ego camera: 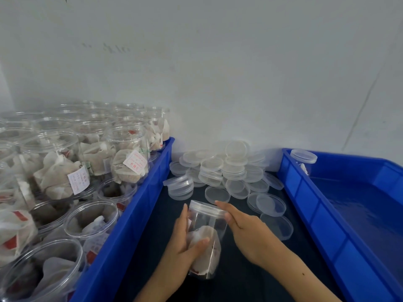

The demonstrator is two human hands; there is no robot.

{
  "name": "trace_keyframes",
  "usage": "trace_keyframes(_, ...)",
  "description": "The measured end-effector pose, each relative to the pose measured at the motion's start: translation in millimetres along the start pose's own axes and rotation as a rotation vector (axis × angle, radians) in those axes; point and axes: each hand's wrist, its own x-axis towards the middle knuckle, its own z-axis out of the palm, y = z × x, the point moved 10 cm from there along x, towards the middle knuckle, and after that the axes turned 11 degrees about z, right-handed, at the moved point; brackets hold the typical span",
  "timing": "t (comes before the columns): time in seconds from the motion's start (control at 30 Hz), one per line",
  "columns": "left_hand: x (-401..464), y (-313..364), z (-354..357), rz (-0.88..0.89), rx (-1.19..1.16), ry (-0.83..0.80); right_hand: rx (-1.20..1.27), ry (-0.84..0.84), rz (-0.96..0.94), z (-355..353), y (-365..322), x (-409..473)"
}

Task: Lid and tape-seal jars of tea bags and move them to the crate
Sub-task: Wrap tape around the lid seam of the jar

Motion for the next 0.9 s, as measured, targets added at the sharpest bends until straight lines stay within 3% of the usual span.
trace_keyframes(0.07, 2, 8, 4, -0.014, 0.019, 0.024, -0.026, 0.023, 0.013, 2, -5, -5)
trace_keyframes(0.2, 7, 16, -8, -0.116, 0.092, 0.279, -0.107, 0.088, -0.021, 8, -19, -13)
trace_keyframes(0.37, 6, 8, -25, -0.111, 0.209, 0.45, -0.106, 0.034, -0.021, 12, -25, -16)
trace_keyframes(0.6, 12, -7, -37, -0.119, 0.107, 0.486, -0.041, 0.08, -0.072, -5, -31, -17)
trace_keyframes(0.9, 17, -3, -39, -0.068, 0.078, 0.427, -0.33, 0.001, -0.008, -10, -20, -1)
